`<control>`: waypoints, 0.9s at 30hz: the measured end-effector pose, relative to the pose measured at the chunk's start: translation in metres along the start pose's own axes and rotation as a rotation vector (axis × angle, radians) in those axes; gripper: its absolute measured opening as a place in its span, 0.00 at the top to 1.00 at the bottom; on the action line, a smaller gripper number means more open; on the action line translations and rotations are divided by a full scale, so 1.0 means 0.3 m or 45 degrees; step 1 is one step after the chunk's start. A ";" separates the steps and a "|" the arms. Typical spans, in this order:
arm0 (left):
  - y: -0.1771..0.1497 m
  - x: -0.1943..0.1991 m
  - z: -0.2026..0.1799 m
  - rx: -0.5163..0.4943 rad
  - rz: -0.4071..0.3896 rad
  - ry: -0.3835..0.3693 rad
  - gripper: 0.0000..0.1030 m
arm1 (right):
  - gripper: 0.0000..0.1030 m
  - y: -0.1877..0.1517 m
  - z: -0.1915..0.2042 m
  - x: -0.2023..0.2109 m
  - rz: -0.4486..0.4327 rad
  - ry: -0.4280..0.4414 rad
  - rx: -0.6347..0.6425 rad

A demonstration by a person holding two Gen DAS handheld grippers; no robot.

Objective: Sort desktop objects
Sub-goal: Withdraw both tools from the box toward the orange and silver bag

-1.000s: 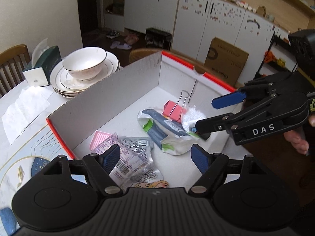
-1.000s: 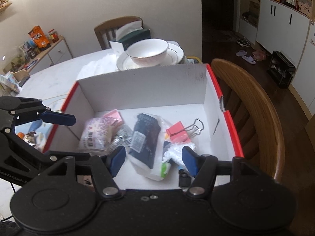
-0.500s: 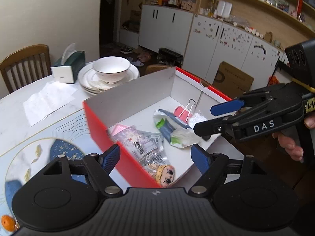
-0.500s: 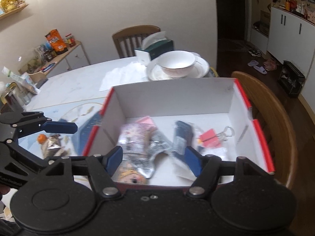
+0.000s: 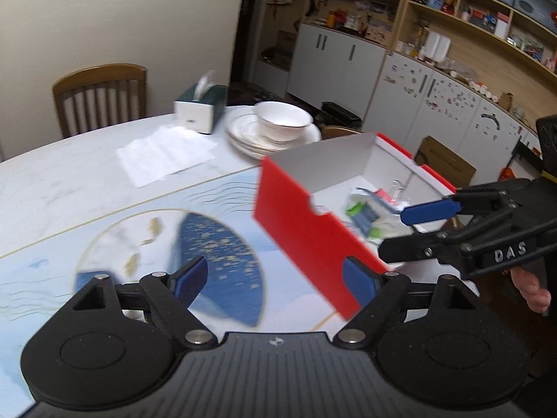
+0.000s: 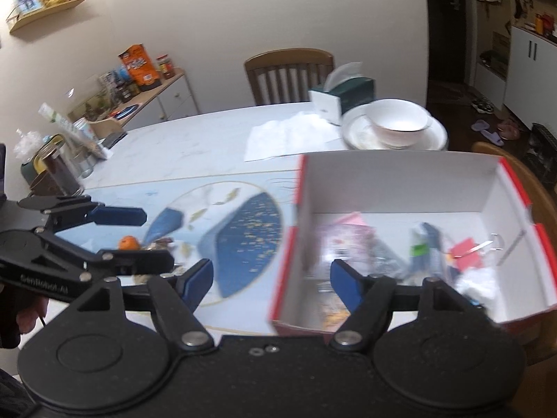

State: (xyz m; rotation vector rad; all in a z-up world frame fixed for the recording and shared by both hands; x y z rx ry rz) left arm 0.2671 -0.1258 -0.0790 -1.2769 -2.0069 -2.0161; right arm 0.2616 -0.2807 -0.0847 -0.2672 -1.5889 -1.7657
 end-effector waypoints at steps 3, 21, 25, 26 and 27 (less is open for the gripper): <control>-0.017 0.037 0.078 0.019 -0.007 0.026 0.10 | 0.27 -0.009 0.080 -0.026 0.005 0.025 0.023; -0.141 0.133 0.450 0.041 0.025 0.157 0.00 | 0.18 -0.065 0.416 -0.187 0.003 0.103 0.067; -0.168 0.138 0.495 0.030 0.043 0.167 0.00 | 0.18 -0.091 0.461 -0.229 0.021 0.099 0.075; -0.174 0.137 0.505 0.028 0.048 0.170 0.00 | 0.18 -0.097 0.473 -0.237 0.019 0.100 0.091; -0.181 0.137 0.514 0.029 0.053 0.173 0.00 | 0.18 -0.102 0.484 -0.244 0.014 0.098 0.104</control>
Point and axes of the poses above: each gripper's, at about its wrist camera, not at the fingertips, and x roughly against the way its jaws point, z to its left, y to its top, the point moved 8 cm from there along -x, roughly the way its jaws point, and after that the axes turned 8 degrees about -z, right-handed, at the moved point
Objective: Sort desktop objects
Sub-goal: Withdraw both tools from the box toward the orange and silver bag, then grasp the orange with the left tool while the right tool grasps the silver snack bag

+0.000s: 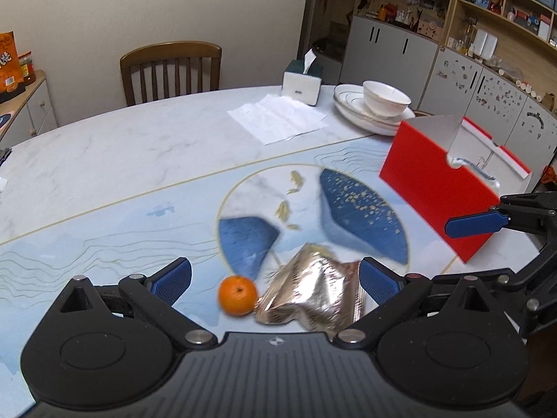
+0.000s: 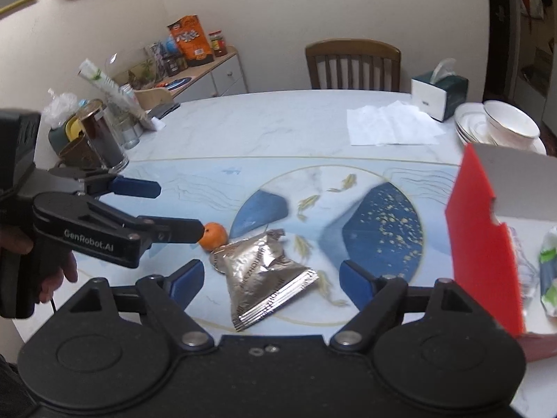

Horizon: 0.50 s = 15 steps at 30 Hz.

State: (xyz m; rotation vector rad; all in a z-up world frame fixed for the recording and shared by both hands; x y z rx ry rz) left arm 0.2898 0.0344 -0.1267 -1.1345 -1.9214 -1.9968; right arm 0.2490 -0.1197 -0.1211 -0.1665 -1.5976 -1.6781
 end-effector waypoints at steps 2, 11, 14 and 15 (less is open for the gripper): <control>-0.013 -0.005 0.018 0.003 0.010 0.005 0.00 | 0.18 -0.009 0.013 -0.020 0.020 -0.002 -0.001; -0.063 -0.059 0.080 0.021 0.077 0.022 0.00 | 0.08 -0.006 0.054 -0.089 -0.043 -0.029 0.114; -0.067 -0.088 0.082 0.012 0.090 0.024 0.00 | 0.08 -0.023 0.070 -0.131 -0.002 -0.024 0.185; -0.069 -0.097 0.084 0.012 0.097 0.021 0.00 | 0.07 -0.029 0.078 -0.142 0.008 -0.021 0.209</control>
Point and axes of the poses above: each gripper's, at about its wrist camera, not at the fingertips, and x roughly against the way its jaws point, z to its left, y to its top, the point moved 8 cm from there along -x, roughly the way its jaws point, and after that the axes turned 8 degrees about -z, right-handed, at the moved point
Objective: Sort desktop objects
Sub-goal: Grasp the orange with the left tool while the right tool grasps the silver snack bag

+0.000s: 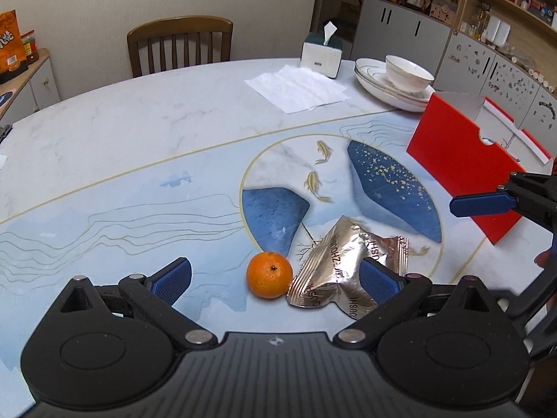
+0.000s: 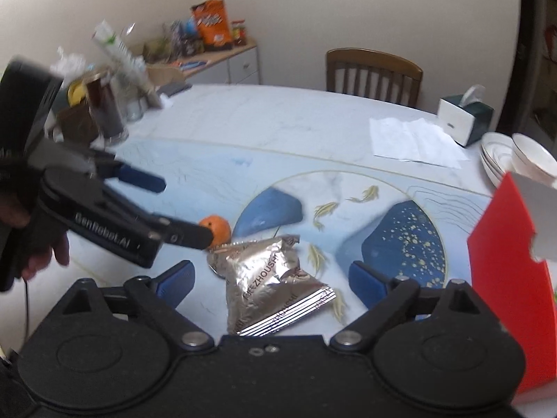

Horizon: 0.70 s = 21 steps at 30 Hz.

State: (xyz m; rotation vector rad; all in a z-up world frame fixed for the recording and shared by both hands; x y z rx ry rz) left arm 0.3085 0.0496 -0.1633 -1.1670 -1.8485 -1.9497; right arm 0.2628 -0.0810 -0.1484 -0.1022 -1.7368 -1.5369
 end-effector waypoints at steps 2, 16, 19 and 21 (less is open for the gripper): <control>-0.003 -0.019 0.006 0.007 0.014 -0.002 0.00 | 0.07 -0.009 0.016 -0.029 0.028 0.013 0.045; -0.027 -0.110 0.021 0.050 0.096 -0.036 0.00 | 0.07 -0.050 0.044 -0.177 0.131 0.054 0.152; -0.031 -0.119 0.024 0.050 0.097 -0.034 0.00 | 0.07 -0.053 0.041 -0.196 0.139 0.031 0.173; -0.031 -0.124 0.030 0.057 0.096 -0.027 0.00 | 0.07 -0.055 0.042 -0.205 0.143 0.020 0.192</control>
Point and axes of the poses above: each gripper's, at about its wrist camera, not at the fingertips, and x roughly against the way its jaws point, z to its left, y to its top, the point moved 8 cm from there along -x, roughly the way its jaws point, and after that the axes turned 8 degrees about -z, right-handed, at the moved point
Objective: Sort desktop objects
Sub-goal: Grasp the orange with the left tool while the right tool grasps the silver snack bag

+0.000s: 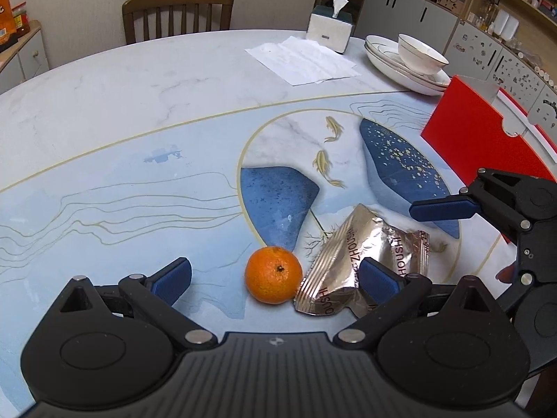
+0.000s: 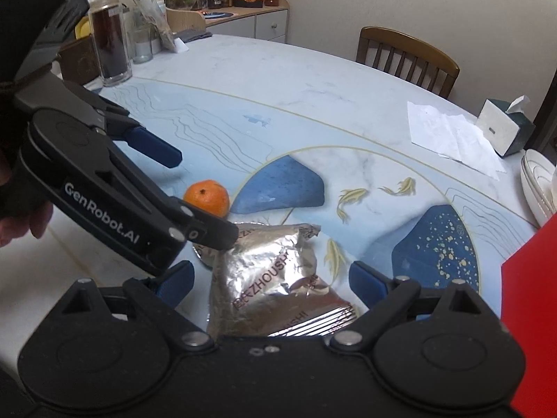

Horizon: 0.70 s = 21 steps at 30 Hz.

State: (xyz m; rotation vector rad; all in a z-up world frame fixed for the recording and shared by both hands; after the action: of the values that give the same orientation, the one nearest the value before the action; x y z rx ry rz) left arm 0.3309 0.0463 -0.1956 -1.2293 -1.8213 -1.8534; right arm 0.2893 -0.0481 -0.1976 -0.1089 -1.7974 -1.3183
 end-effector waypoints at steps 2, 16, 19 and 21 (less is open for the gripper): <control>0.001 -0.002 0.007 0.011 -0.005 0.004 0.00 | 0.08 0.001 0.006 -0.006 0.002 -0.001 0.016; -0.003 -0.003 0.033 0.068 -0.023 0.014 0.19 | 0.10 -0.024 -0.001 -0.060 0.055 0.008 -0.030; -0.006 -0.003 0.034 0.067 -0.021 0.013 0.28 | 0.11 -0.032 -0.014 -0.061 0.059 -0.004 -0.049; -0.010 -0.002 0.034 0.068 -0.018 0.010 0.38 | 0.11 -0.034 -0.016 -0.059 0.058 -0.006 -0.051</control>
State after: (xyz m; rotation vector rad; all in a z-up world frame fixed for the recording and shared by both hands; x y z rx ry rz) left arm 0.3329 0.0558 -0.1998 -1.1924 -1.8674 -1.8023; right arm 0.2974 -0.0492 -0.2168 -0.1741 -1.7629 -1.3228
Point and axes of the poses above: each gripper's, at about its wrist camera, not at the fingertips, and x roughly against the way its jaws point, z to its left, y to its top, the point moved 8 cm from there along -x, roughly the way its jaws point, and after that the axes turned 8 degrees about -z, right-handed, at the moved point
